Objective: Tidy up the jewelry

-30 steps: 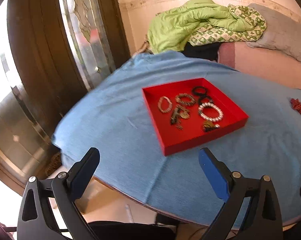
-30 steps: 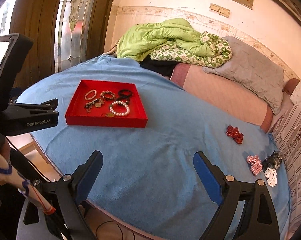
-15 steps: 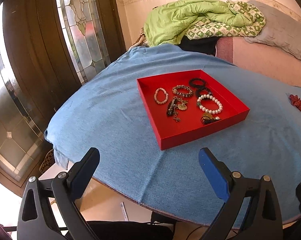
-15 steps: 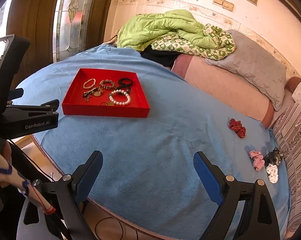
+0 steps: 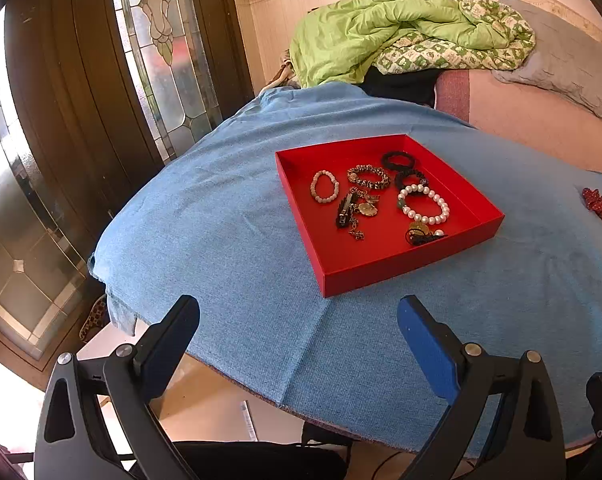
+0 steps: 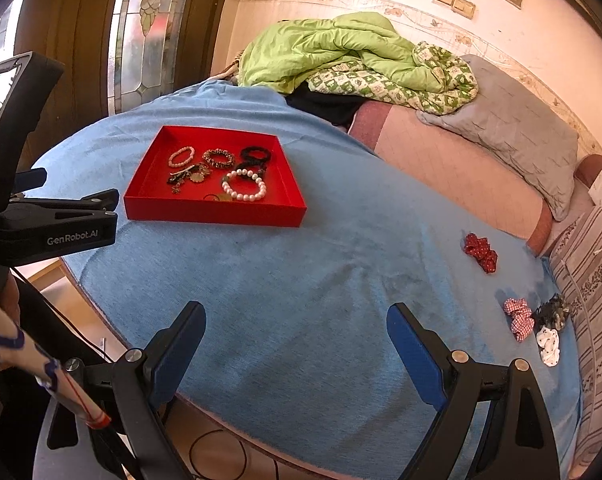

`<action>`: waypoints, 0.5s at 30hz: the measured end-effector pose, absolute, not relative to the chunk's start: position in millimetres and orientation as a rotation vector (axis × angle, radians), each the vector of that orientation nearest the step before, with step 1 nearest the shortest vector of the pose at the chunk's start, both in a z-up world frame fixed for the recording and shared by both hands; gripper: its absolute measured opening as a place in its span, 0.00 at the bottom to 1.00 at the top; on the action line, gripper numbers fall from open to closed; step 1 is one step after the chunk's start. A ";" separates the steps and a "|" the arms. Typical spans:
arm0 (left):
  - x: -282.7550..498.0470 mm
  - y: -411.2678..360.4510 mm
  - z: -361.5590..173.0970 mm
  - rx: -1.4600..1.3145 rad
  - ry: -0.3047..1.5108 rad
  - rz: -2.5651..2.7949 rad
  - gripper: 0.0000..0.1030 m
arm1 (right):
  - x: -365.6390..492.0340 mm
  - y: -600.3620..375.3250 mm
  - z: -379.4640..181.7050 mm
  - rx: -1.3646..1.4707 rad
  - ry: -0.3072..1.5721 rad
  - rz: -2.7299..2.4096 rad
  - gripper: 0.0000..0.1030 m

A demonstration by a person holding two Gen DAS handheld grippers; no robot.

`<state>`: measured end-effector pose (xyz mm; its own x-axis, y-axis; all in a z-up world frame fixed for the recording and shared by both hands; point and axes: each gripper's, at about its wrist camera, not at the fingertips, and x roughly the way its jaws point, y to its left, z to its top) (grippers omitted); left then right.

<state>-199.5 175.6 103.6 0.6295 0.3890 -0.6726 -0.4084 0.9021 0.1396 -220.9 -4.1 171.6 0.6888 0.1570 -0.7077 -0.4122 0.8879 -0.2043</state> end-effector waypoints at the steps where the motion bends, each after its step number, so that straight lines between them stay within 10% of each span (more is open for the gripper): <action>1: -199.8 175.4 103.7 -0.028 0.765 0.457 0.96 | -220.9 -4.0 171.8 -0.366 0.747 0.325 0.91; 15: -200.1 176.4 103.5 -0.032 0.767 0.459 0.96 | -221.5 -4.3 171.7 -0.367 0.747 0.324 0.91</action>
<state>-200.1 176.4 103.5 0.6267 0.3886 -0.6755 -0.4116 0.9011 0.1365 -221.5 -4.3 171.7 0.6902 0.1542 -0.7070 -0.4107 0.8879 -0.2073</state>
